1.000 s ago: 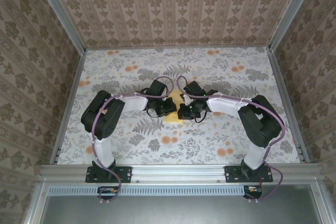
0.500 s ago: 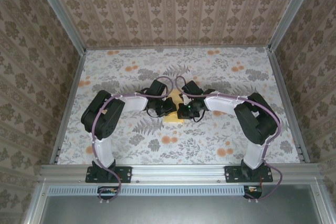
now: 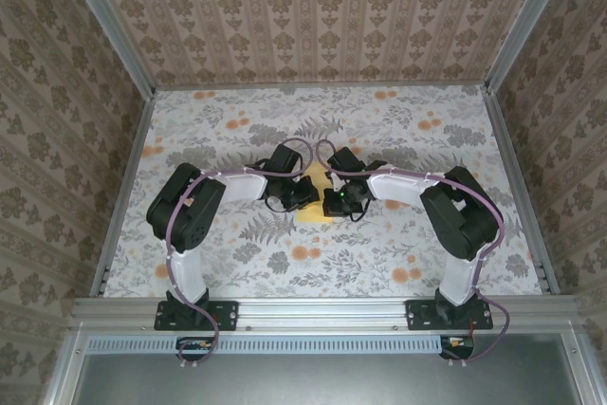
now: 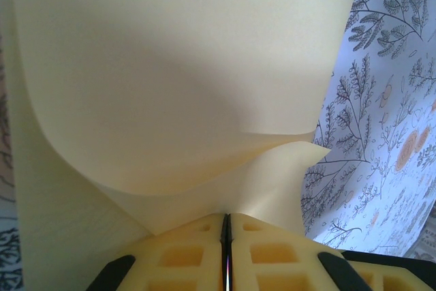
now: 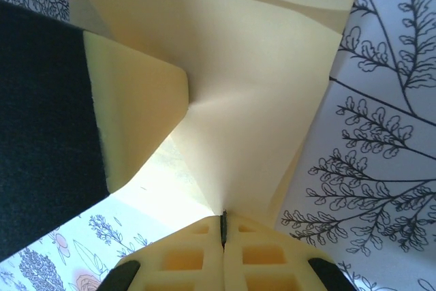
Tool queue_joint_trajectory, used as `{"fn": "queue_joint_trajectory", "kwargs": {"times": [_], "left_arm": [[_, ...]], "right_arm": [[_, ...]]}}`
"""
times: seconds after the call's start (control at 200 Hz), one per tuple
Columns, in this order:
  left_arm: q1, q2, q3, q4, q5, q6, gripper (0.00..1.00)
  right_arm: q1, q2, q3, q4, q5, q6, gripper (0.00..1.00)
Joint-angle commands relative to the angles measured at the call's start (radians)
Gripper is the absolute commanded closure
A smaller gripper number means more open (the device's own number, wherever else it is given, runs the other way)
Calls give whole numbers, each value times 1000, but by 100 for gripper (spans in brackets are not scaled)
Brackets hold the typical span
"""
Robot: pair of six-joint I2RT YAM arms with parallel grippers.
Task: Fold a paper plane with a square sheet of paper (pick it up from the middle)
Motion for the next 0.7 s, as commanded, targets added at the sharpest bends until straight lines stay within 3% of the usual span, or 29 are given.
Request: {"fn": "queue_joint_trajectory", "kwargs": {"times": [0.0, 0.225, 0.695], "left_arm": [[6, 50, -8, -97, -51, -10, 89], [7, 50, -6, -97, -50, -10, 89], [10, 48, -16, -99, -51, -4, 90]], "right_arm": [[12, -7, 20, -30, 13, -27, 94], [43, -28, 28, -12, -16, -41, 93], [43, 31, 46, -44, 59, -17, 94]]}}
